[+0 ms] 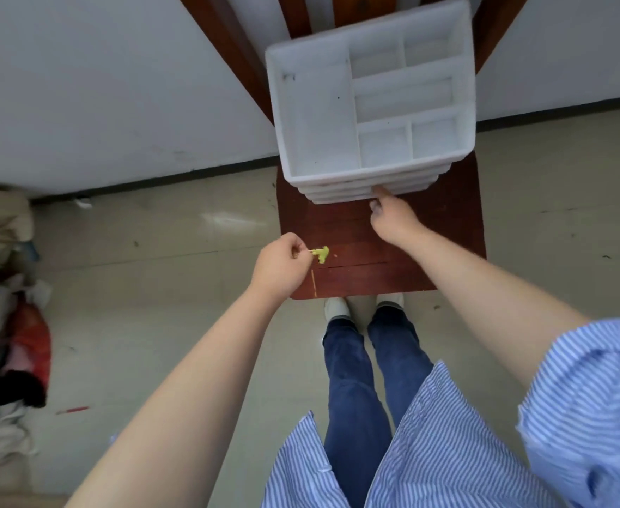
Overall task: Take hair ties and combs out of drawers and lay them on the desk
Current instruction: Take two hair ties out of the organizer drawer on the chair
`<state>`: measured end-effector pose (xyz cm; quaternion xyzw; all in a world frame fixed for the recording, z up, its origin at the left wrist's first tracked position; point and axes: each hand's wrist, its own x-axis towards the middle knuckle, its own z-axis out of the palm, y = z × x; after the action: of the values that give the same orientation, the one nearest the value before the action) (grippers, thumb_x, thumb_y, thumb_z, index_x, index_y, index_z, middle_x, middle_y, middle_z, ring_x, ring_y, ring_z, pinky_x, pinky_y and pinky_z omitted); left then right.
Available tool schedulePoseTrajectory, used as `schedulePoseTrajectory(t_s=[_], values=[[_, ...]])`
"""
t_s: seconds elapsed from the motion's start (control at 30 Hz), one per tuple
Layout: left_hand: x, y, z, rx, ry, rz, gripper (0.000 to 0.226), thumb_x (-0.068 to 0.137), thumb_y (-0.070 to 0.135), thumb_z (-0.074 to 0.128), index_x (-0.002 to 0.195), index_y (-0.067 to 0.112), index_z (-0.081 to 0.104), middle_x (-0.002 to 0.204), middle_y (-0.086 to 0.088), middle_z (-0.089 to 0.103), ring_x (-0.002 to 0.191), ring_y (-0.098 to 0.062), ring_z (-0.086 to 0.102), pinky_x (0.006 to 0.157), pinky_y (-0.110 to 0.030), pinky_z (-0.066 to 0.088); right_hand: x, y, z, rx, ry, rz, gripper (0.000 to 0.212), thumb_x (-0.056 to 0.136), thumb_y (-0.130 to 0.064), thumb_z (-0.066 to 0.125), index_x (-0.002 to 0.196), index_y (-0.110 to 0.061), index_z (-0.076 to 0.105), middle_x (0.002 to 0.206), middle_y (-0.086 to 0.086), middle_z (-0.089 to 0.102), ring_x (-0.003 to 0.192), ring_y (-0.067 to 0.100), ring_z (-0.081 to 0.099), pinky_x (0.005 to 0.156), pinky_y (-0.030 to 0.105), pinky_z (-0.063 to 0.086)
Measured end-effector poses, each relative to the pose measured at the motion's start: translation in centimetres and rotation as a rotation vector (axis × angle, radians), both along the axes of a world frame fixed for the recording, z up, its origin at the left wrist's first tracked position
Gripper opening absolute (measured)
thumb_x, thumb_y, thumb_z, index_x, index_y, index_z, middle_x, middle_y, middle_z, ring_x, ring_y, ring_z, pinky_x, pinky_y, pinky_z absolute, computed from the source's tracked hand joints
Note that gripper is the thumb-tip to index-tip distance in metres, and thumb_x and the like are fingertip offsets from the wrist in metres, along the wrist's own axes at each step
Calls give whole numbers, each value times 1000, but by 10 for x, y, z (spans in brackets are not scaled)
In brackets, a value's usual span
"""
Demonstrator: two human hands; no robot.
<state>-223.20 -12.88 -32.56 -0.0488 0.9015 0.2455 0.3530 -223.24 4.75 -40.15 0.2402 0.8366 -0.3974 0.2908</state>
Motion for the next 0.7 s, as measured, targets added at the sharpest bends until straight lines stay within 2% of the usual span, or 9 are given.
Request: schedulePoseTrajectory(t_s=[0.07,0.13,0.23,0.33,0.47,0.57,0.7], values=[[-3,3,13,-77,3,-79,13,86,7,53,83,11,65,71,-5,61,74,-24,53,59,-22,34,-11,9,8,47,12,71,38,89,0,38,127,-2,47,129,21,55,117,35,51,97,35,45],[-6,12,25,-188,8,-262,20,87,6,51,98,3,67,97,-16,69,93,-32,60,74,-28,46,-7,19,25,80,37,133,30,89,-1,40,117,-1,52,121,23,58,108,37,55,89,37,49],[-10,44,47,-367,11,-600,25,85,1,47,102,2,65,112,-19,65,102,-37,61,81,-38,52,14,37,60,186,125,196,20,91,-9,43,107,2,52,108,27,62,96,39,60,69,35,46],[-15,99,74,-404,132,-802,26,84,-2,50,104,2,65,115,-18,65,105,-37,61,82,-41,53,40,62,106,307,162,236,22,91,-16,47,102,0,58,108,26,65,99,38,61,72,36,48],[6,173,119,-290,383,-990,26,85,-2,49,106,2,64,115,-18,64,105,-39,62,84,-41,53,90,112,172,494,189,82,21,89,-17,49,98,-5,64,105,20,69,101,35,60,80,35,48],[31,208,146,-191,556,-1226,25,85,-3,49,105,1,64,113,-14,64,101,-37,63,75,-39,54,144,145,223,645,208,-101,22,90,-16,49,101,-7,66,105,18,67,105,32,55,85,34,46],[81,246,186,-120,623,-1546,23,84,2,55,102,6,66,111,-10,62,98,-31,63,64,-31,44,237,149,280,759,230,-409,25,93,-19,48,99,-6,68,104,19,64,105,31,55,84,36,46]])
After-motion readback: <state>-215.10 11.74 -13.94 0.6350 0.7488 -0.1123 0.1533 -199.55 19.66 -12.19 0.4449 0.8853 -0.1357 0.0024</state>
